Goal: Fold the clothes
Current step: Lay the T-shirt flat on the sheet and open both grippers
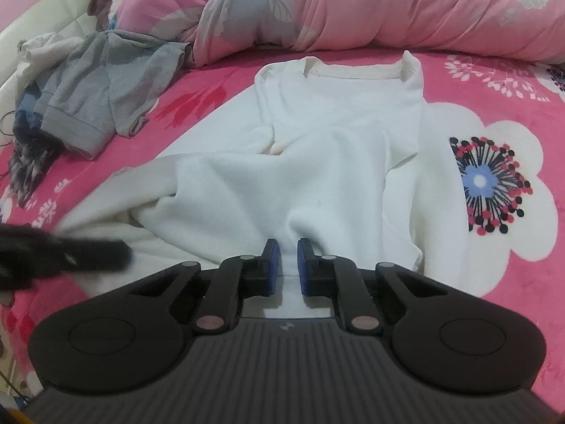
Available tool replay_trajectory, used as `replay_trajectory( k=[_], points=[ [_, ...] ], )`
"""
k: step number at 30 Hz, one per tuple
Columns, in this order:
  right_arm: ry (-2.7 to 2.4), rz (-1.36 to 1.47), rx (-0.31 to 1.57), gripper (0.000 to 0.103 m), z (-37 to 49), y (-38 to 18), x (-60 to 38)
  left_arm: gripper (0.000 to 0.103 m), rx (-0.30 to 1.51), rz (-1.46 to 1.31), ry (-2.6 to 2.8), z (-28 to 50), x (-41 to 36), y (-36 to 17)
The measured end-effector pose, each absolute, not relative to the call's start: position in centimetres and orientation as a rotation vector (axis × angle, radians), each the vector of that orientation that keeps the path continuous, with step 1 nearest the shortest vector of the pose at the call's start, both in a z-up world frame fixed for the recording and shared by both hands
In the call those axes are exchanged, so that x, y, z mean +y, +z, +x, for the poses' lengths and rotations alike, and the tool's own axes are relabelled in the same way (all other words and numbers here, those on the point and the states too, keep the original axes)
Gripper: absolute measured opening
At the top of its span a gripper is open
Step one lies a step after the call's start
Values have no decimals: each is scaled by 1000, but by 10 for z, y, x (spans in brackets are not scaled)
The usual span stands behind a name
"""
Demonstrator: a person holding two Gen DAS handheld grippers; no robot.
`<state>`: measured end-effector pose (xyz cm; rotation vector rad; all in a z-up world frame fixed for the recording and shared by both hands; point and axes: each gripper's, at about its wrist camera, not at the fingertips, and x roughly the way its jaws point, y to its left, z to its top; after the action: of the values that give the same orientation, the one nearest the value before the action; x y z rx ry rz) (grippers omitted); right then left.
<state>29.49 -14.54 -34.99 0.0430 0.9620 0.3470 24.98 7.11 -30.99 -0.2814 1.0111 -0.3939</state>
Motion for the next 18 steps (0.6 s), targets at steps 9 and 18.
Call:
replay_trajectory(
  k=[9,18],
  points=[
    [339,-1,990,9,300,-345,-143,3,964,-305,-392,251,105,-283],
    [317,-35,1033,9,308,-347,-140,3,896,-314,-306,267,156,-263]
  ],
)
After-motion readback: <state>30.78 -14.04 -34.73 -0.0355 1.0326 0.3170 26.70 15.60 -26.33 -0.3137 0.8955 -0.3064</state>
